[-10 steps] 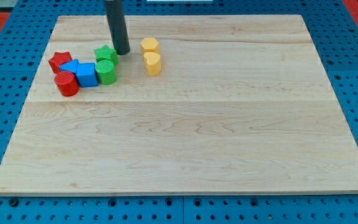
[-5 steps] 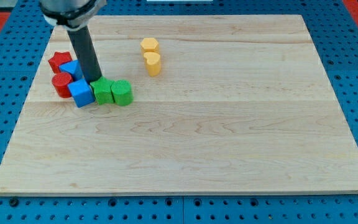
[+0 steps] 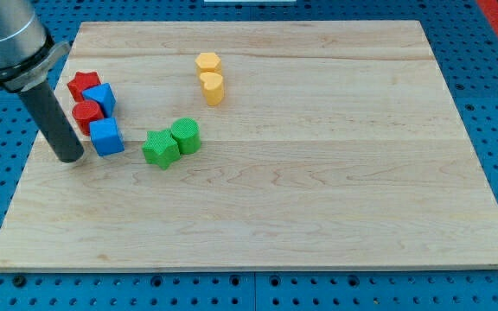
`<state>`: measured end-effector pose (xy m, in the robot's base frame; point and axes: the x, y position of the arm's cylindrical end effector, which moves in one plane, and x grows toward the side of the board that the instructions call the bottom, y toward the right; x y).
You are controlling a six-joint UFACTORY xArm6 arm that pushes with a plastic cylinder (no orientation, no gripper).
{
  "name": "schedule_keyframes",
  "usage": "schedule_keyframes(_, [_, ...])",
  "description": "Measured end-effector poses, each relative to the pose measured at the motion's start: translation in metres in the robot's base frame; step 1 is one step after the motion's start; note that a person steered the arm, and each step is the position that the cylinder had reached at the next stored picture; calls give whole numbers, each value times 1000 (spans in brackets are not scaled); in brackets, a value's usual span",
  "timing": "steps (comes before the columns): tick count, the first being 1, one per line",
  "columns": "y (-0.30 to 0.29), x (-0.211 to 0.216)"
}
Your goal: Separate the green blocks from the blue cube
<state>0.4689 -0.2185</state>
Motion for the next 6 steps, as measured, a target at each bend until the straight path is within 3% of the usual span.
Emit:
schedule_keyframes(1, [44,6])
schedule_keyframes(4, [31,-54])
schedule_keyframes(5, [22,-45])
schedule_keyframes(6, [-29,-40])
